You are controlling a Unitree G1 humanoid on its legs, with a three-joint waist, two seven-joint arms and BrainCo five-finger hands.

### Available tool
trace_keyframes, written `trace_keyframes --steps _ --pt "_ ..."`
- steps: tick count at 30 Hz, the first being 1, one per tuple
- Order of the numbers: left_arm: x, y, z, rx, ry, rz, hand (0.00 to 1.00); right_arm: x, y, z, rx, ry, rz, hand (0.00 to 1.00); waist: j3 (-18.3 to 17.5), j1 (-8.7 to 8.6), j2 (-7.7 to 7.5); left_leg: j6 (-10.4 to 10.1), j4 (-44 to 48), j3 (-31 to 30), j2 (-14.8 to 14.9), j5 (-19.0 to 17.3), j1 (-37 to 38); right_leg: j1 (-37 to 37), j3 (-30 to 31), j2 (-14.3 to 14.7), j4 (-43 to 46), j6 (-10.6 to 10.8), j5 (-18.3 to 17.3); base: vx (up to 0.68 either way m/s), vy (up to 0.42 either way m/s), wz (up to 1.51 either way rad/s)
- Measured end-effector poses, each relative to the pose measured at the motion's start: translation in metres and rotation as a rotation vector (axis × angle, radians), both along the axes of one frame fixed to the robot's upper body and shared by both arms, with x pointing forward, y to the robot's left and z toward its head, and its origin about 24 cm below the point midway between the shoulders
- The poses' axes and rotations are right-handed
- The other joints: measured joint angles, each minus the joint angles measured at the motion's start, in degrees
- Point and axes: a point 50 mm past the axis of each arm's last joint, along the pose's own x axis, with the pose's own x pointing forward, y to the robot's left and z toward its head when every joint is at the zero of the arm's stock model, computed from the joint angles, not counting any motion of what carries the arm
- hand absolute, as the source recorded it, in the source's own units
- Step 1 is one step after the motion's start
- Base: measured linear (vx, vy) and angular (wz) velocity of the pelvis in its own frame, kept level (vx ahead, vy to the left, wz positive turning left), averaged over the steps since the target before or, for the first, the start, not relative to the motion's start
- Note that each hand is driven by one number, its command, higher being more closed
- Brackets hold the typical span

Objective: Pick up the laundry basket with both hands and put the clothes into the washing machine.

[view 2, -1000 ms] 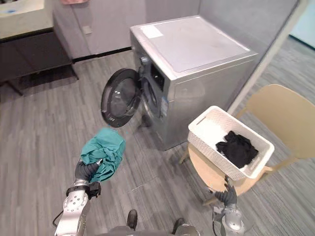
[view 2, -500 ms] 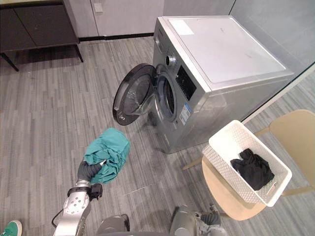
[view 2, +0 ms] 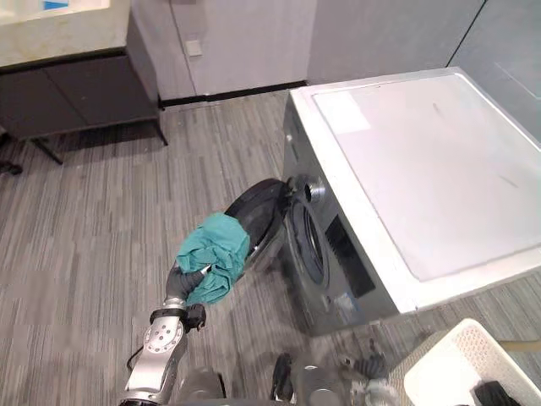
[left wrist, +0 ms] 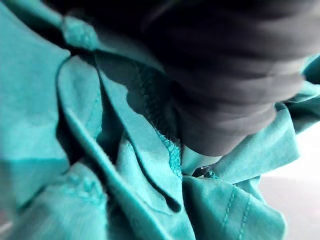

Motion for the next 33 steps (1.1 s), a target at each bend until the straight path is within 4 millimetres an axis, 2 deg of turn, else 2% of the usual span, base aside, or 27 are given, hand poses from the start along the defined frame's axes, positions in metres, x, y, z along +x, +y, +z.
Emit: trace_keyframes --steps 1,2,3,4,5,8,9,10,11,14,16,20,21,22,23,24,25,26,27,28,29,30,31,32,33 --pt "0.002 -0.001 -0.001 0.002 0.003 -0.004 1.0 -0.004 -0.001 -0.001 -0.005 0.012 -0.009 0.0 -0.33 -0.51 -0.27 -0.75 -9.19 -3.79 -3.01 0.74 -0.5 0.46 2.4 -0.77 0.88 2.41 -1.31 0.51 0.326 -1.03" --pt "0.004 -0.003 -0.001 0.001 0.005 -0.011 1.0 -0.005 -0.002 -0.001 -0.013 0.018 -0.016 0.0 -0.35 -0.47 -0.25 -1.71 -14.58 -6.19 -4.57 2.16 -0.05 0.24 3.67 -1.04 2.0 4.1 -2.28 0.5 0.393 -1.11" --pt "0.004 -0.005 -0.003 -0.004 0.013 -0.014 1.0 -0.01 -0.007 -0.001 -0.027 0.03 -0.037 0.0 -0.93 0.05 0.83 -1.52 -23.87 -10.24 -5.6 11.28 2.35 0.18 6.5 -0.34 3.93 6.99 -4.14 0.4 0.344 -1.1" --pt "0.002 -0.003 -0.007 0.006 0.032 -0.014 1.0 -0.012 -0.006 -0.004 -0.019 0.046 -0.045 0.0 -1.18 0.15 -0.46 -4.8 -22.39 -10.05 -5.46 10.67 3.12 0.28 8.32 -0.41 5.01 8.01 -5.08 0.37 0.295 -1.29" --pt "-0.001 0.007 -0.017 0.044 0.085 -0.009 1.0 -0.015 0.0 -0.005 -0.001 0.05 -0.046 0.0 -2.01 -0.83 -2.01 -3.13 -20.93 -8.69 -5.69 9.66 4.36 -0.29 10.83 -1.4 6.56 8.83 -4.34 0.29 0.228 -1.17" --pt "-0.009 0.022 -0.029 0.063 0.15 0.042 1.0 -0.016 0.005 -0.006 0.011 0.051 -0.034 0.0 -3.08 -1.03 -2.05 -2.18 -20.07 -3.35 -4.13 7.42 9.06 -0.86 15.6 -1.96 3.36 9.68 -3.37 0.15 0.188 -1.17" --pt "-0.008 0.026 -0.031 0.078 0.158 0.05 1.0 -0.013 0.006 -0.005 0.012 0.038 -0.023 0.0 -3.7 -1.13 -2.49 -2.16 -19.67 -0.94 -4.21 6.27 10.31 -0.96 17.98 -1.92 0.48 10.18 0.18 0.03 0.146 -1.05" --pt "-0.009 0.029 -0.034 0.088 0.172 0.05 1.0 -0.011 0.006 -0.005 0.01 0.032 -0.019 0.0 -4.0 -1.25 -2.49 -2.44 -19.76 -0.29 -4.19 5.43 11.25 -0.71 18.44 -1.89 0.35 10.32 -0.08 -0.01 0.108 -0.85" --pt "-0.013 0.034 -0.044 0.097 0.22 0.064 1.0 -0.009 0.006 -0.006 0.018 0.03 -0.009 0.0 -5.63 -1.83 -1.63 -2.7 -20.45 1.25 -3.83 4.72 11.89 -1.01 20.36 -1.9 -0.67 10.34 -0.05 -0.01 0.073 -0.82" --pt "-0.021 0.047 -0.06 0.121 0.302 0.094 1.0 -0.004 0.009 -0.012 0.035 0.048 0.018 0.0 -6.71 -2.07 -0.88 -2.83 -23.75 3.31 -4.41 4.67 13.65 -2.15 24.22 -2.12 -2.43 10.36 -0.01 -0.06 0.028 -0.76" --pt "-0.029 0.05 -0.072 0.135 0.37 0.097 1.0 -0.01 0.002 -0.017 0.032 0.097 0.03 0.0 -6.73 -3.05 0.12 -3.92 -26.97 4.2 -4.77 5.42 14.69 -3.35 26.35 -1.96 -2.69 10.81 1.06 -0.09 0.007 -0.52" --pt "-0.034 0.056 -0.078 0.156 0.407 0.105 1.0 -0.009 -0.005 -0.018 0.015 0.113 0.036 0.0 -6.55 -3.05 0.13 -4.13 -29.28 7.81 -4.77 6.31 15.56 -5.68 29.71 -1.59 -4.1 11.97 3.71 -0.11 0.011 -0.6" --pt "-0.035 0.059 -0.078 0.16 0.408 0.114 1.0 0.002 -0.005 -0.015 0.01 0.087 0.047 0.0 -6.35 -2.58 0.48 -3.84 -29.63 9.29 -4.39 6.3 15.36 -7.77 26.81 -1.88 -4.46 12.55 5.67 -0.19 -0.004 -0.93" --pt "-0.038 0.062 -0.078 0.167 0.412 0.121 1.0 0.013 -0.005 -0.012 0.006 0.062 0.056 0.0 -6.23 -2.73 0.49 -2.67 -29.91 11.66 -4.07 6.21 14.83 -9.47 18.23 -4.55 -4.63 9.72 5.61 -0.16 -0.01 -0.86" --pt "-0.039 0.062 -0.078 0.165 0.414 0.12 1.0 0.015 -0.007 -0.011 0.0 0.056 0.059 0.0 -6.02 -2.99 0.72 -2.35 -30.0 12.5 -4.12 6.31 14.82 -10.28 12.18 -6.54 -3.31 8.59 5.1 -0.18 -0.012 -0.63" --pt "-0.041 0.062 -0.079 0.161 0.421 0.127 1.0 0.017 -0.008 -0.011 -0.004 0.061 0.066 0.0 -5.38 -2.82 1.62 -2.26 -30.11 14.22 -3.97 6.37 15.02 -11.94 0.23 -11.12 1.87 6.54 3.81 -0.11 -0.005 -0.38" --pt "-0.044 0.064 -0.081 0.159 0.428 0.135 1.0 0.016 -0.007 -0.012 -0.002 0.068 0.069 0.0 -5.39 -2.72 1.56 -2.43 -30.09 14.69 -3.94 6.16 15.52 -11.74 -4.1 -12.55 3.87 6.12 3.48 -0.12 -0.042 -0.5" --pt "-0.048 0.068 -0.082 0.158 0.438 0.155 1.0 0.016 -0.006 -0.013 0.0 0.075 0.078 0.0 -5.37 -2.21 1.3 -3.6 -29.92 15.18 -4.08 5.37 16.56 -10.08 -7.48 -13.15 2.93 8.12 2.63 -0.06 -0.053 -0.51" --pt "-0.052 0.069 -0.083 0.154 0.446 0.167 1.0 0.02 -0.008 -0.012 -0.008 0.068 0.084 0.0 -5.49 -1.79 1.66 -4.45 -29.18 14.91 -3.45 4.53 16.75 -9.37 -6.65 -11.48 0.18 9.69 3.63 -0.03 -0.048 -0.52" --pt "-0.054 0.069 -0.084 0.154 0.45 0.168 1.0 0.022 -0.009 -0.011 -0.013 0.063 0.089 0.0 -5.43 -1.73 2.13 -4.59 -28.58 14.41 -2.96 3.96 16.16 -9.28 -6.24 -10.54 -0.89 9.55 3.73 -0.01 -0.041 -0.5" --pt "-0.056 0.07 -0.085 0.153 0.455 0.17 1.0 0.027 -0.011 -0.008 -0.026 0.052 0.103 0.0 -5.08 -1.37 3.66 -5.14 -26.6 13.99 -1.22 2.95 14.87 -9.42 -5.82 -8.79 -2.14 9.18 3.97 0.07 -0.075 -0.41" --pt "-0.055 0.07 -0.084 0.15 0.45 0.178 1.0 0.033 -0.013 -0.006 -0.039 0.038 0.117 0.0 -3.62 -1.02 4.25 -6.1 -22.88 13.12 0.67 2.64 13.59 -9.94 -5.38 -8.04 -1.47 8.98 4.12 0.09 -0.069 -0.34" --pt "-0.053 0.071 -0.083 0.149 0.445 0.18 1.0 0.036 -0.014 -0.004 -0.044 0.03 0.121 0.0 -2.37 -0.95 4.57 -5.74 -20.35 12.09 1.4 2.87 13.12 -9.96 -5.1 -7.6 -0.59 8.97 4.15 0.06 -0.05 -0.22" --pt "-0.051 0.071 -0.082 0.145 0.438 0.184 1.0 0.04 -0.013 -0.003 -0.044 0.018 0.122 0.0 -0.47 -1.09 4.77 -5.8 -14.6 7.44 2.09 3.07 10.97 -10.15 -4.73 -7.13 1.18 8.91 4.19 0.0 -0.043 -0.26" --pt "-0.053 0.069 -0.083 0.132 0.442 0.19 1.0 0.042 -0.013 -0.002 -0.051 0.012 0.116 0.0 -0.42 -0.78 4.23 -5.45 -10.88 2.3 1.6 3.69 8.29 -10.97 -3.89 -6.87 2.36 8.86 4.09 0.02 -0.047 -0.33"
